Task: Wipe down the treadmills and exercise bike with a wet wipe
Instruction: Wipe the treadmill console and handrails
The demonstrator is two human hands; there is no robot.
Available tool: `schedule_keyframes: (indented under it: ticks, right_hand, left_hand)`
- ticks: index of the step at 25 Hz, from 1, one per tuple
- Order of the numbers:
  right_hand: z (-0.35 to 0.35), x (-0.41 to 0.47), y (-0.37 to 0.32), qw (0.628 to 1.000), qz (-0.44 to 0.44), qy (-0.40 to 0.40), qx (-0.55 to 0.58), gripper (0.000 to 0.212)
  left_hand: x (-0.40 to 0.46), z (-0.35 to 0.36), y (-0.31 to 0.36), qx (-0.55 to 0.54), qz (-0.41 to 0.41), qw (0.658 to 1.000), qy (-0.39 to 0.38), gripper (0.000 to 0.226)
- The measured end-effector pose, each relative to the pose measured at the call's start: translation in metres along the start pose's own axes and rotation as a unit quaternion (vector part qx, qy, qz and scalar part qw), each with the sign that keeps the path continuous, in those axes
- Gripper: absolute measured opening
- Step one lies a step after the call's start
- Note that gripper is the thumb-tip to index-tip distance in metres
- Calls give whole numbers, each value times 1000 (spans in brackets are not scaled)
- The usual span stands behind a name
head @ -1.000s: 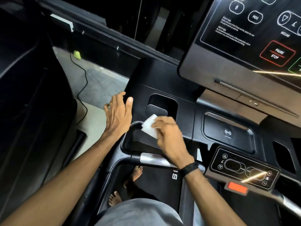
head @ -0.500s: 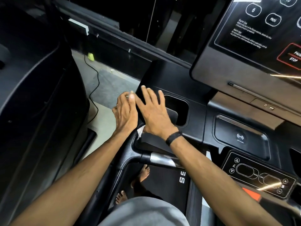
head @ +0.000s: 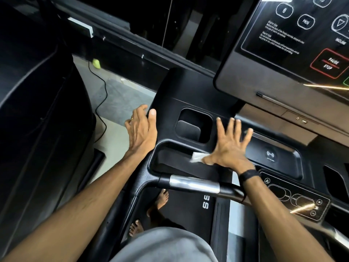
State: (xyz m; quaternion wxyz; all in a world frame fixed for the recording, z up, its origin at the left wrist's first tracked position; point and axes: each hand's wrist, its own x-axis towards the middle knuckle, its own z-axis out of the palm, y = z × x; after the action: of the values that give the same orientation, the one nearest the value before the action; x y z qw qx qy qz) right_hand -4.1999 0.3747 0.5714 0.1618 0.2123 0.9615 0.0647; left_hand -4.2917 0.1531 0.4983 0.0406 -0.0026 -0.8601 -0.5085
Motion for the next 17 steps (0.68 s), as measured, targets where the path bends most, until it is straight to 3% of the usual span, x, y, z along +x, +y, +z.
schedule_keyframes:
  ticks: [3, 11, 17]
  right_hand:
    - [-9, -11, 27, 995, 50, -46, -73, 156]
    - [-11, 1, -15, 996, -59, -11, -70, 154]
    - [-22, -7, 57, 989, 11, -49, -142, 151]
  left_hand:
    - [0, 1, 0, 7, 7, 1000, -3, 71]
    - [-1, 2, -2, 35, 23, 999, -8, 67]
    - [0, 6, -3, 50, 42, 998, -15, 63]
